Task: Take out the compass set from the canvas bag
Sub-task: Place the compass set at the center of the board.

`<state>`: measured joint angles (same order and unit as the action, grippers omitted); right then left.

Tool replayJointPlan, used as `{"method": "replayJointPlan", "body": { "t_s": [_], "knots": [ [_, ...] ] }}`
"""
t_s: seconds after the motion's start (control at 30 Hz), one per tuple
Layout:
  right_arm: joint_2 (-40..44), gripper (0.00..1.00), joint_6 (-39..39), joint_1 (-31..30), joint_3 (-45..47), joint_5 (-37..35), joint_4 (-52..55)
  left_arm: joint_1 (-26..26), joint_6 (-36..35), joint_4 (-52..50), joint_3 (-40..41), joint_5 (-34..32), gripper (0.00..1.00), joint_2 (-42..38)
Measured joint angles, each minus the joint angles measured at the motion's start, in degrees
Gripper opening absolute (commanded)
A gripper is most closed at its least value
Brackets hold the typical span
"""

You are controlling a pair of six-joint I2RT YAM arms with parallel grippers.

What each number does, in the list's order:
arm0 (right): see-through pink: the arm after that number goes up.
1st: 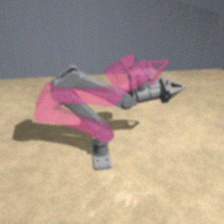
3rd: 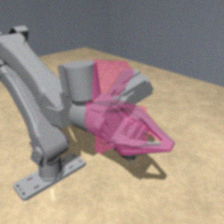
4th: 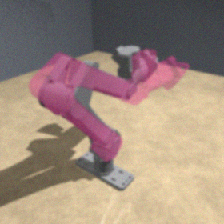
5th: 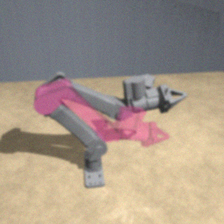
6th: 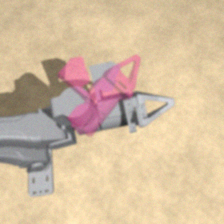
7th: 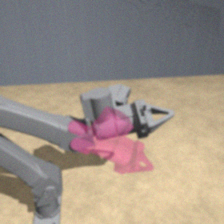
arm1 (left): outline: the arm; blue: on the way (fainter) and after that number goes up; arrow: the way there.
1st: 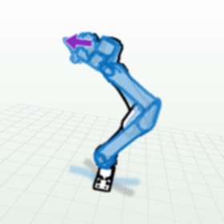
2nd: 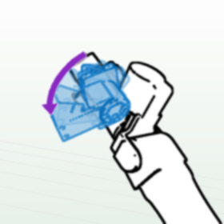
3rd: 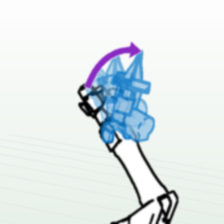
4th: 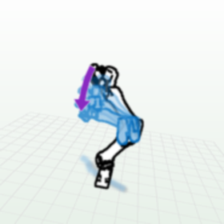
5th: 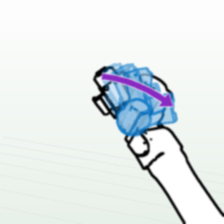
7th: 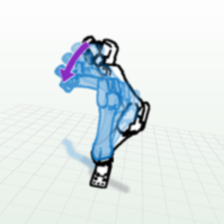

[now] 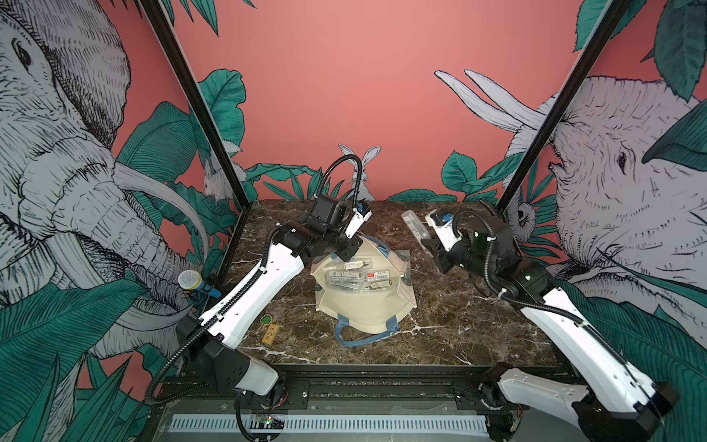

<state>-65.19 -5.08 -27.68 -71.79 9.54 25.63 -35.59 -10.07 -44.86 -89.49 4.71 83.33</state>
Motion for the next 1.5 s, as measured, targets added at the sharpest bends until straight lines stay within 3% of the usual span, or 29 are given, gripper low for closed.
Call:
{"method": "replayJointPlan", "body": {
  "t_s": [0.27, 0.6, 1.03, 1.5],
  "knots": [
    [-20.85, 0.02, 10.58, 16.22, 2.93, 6.60, -12.98, 0.00, 0.00, 0.00, 0.00, 0.42, 0.00, 0.00],
    [-46.73, 0.07, 19.80, 22.21, -8.61, 9.51, -13.75, 0.00, 0.00, -0.13, 0.00, 0.55, 0.00, 0.02],
    [-60.33, 0.16, 23.74, 23.71, -21.00, 13.75, -9.22, 0.00, 0.02, -0.04, 0.39, 0.66, 0.00, 0.11],
    [-60.76, 0.19, 24.04, 24.65, -22.29, 16.44, -4.74, 0.00, -0.07, -0.15, 0.37, 0.55, 0.00, 0.11]
  ]
}}
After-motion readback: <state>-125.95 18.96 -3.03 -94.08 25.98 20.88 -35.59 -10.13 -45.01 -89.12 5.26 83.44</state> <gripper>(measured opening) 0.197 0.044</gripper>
